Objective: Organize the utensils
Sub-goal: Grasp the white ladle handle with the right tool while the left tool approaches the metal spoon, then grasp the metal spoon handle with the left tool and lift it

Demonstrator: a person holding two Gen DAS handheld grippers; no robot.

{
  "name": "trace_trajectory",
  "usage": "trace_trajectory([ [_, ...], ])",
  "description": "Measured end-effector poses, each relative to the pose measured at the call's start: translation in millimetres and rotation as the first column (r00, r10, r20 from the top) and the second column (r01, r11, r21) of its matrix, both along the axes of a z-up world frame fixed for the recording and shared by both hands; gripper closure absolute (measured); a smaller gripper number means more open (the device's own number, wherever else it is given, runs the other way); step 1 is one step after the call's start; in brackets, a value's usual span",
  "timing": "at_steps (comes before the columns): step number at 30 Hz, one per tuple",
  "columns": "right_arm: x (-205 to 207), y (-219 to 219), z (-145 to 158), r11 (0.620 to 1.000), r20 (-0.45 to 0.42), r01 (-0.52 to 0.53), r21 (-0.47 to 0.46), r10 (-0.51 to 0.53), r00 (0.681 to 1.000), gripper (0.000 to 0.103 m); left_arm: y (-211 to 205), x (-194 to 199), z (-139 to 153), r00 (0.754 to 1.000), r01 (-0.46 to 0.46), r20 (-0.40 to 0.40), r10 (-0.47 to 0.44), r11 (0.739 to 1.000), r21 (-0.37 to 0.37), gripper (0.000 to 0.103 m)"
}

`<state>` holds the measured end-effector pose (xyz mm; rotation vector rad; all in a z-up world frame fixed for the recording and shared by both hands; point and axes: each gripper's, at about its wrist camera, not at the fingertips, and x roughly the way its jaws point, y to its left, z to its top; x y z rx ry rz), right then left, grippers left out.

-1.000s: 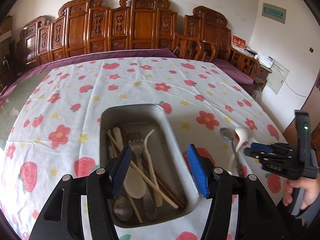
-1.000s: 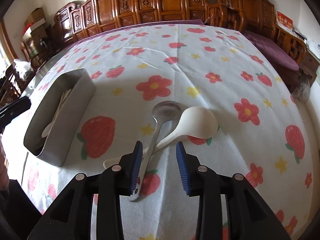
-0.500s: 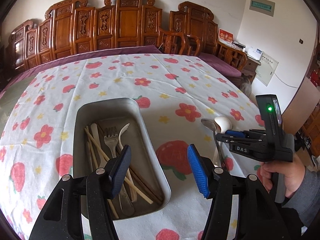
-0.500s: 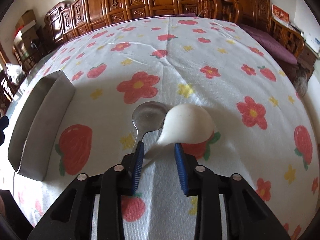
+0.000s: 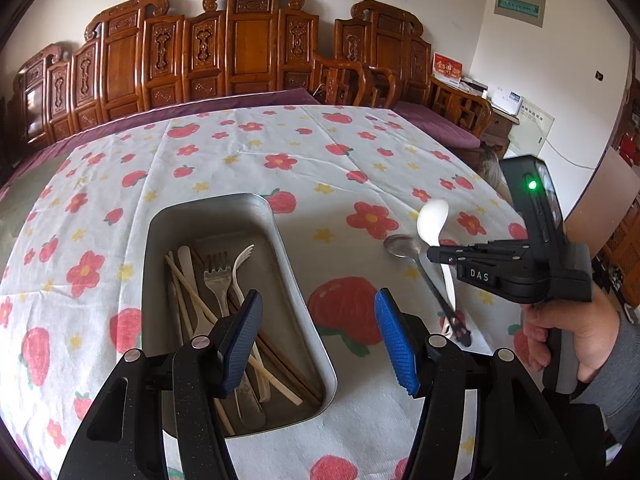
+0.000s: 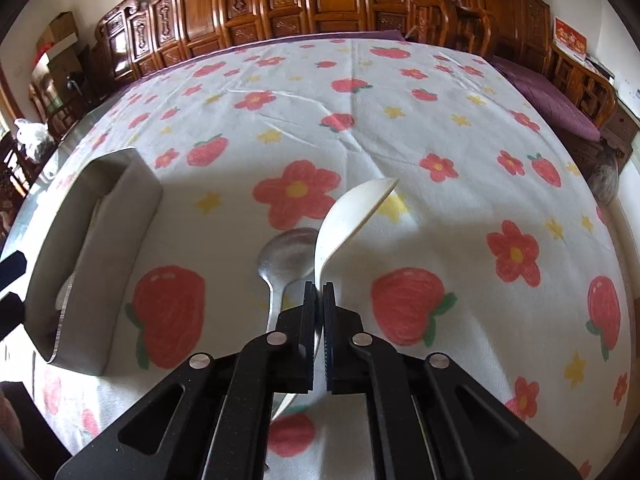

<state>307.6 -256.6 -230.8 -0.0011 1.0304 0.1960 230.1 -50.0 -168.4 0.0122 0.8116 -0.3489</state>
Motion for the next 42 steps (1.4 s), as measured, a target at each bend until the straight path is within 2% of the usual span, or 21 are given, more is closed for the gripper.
trace_trajectory([
  [8,-16.6,-0.5,32.8,0.999,0.044,-0.045,-0.005,0.045,0.998,0.099,-9.3,-2.1,-2.9,1.000,0.014,0.002,-0.014,1.000,0.015,0.047],
  [19,-56.6,-35.8,20.6,0.998,0.031,-0.067,-0.020,0.067,0.997,0.099,-43.4,-6.4,-14.4,0.998,0.065,-0.007,-0.065,0.997,0.043,0.048],
  [22,-63.8,-43.0,15.9,0.997,0.031,-0.078,-0.022,0.079,0.996,0.099,-53.9,-2.2,-16.9,0.996,0.081,-0.037,-0.080,0.997,0.014,0.054],
  [27,-69.8,-53.8,10.7,0.996,0.034,-0.094,0.000,0.094,0.995,0.099,-74.0,12.3,-23.9,0.992,0.093,-0.081,-0.092,0.996,0.005,0.058],
  [32,-71.5,-60.2,4.0,0.994,0.025,-0.106,0.009,0.105,0.994,0.099,-96.3,36.3,-42.9,0.985,0.102,-0.143,-0.098,0.995,0.020,0.069],
  [36,-70.1,-59.6,2.9,0.993,0.023,-0.112,0.021,0.112,0.993,0.099,-114.5,51.4,-57.5,0.982,0.111,-0.163,-0.100,0.992,0.063,0.076],
  [39,-69.3,-58.2,4.4,0.992,0.026,-0.118,0.034,0.117,0.993,0.098,-118.7,57.3,-65.1,0.978,0.111,-0.185,-0.095,0.991,0.076,0.084],
  [42,-69.5,-58.2,6.0,0.992,0.029,-0.120,0.039,0.119,0.992,0.098,-120.2,60.6,-72.6,0.975,0.105,-0.205,-0.084,0.990,0.095,0.087],
])
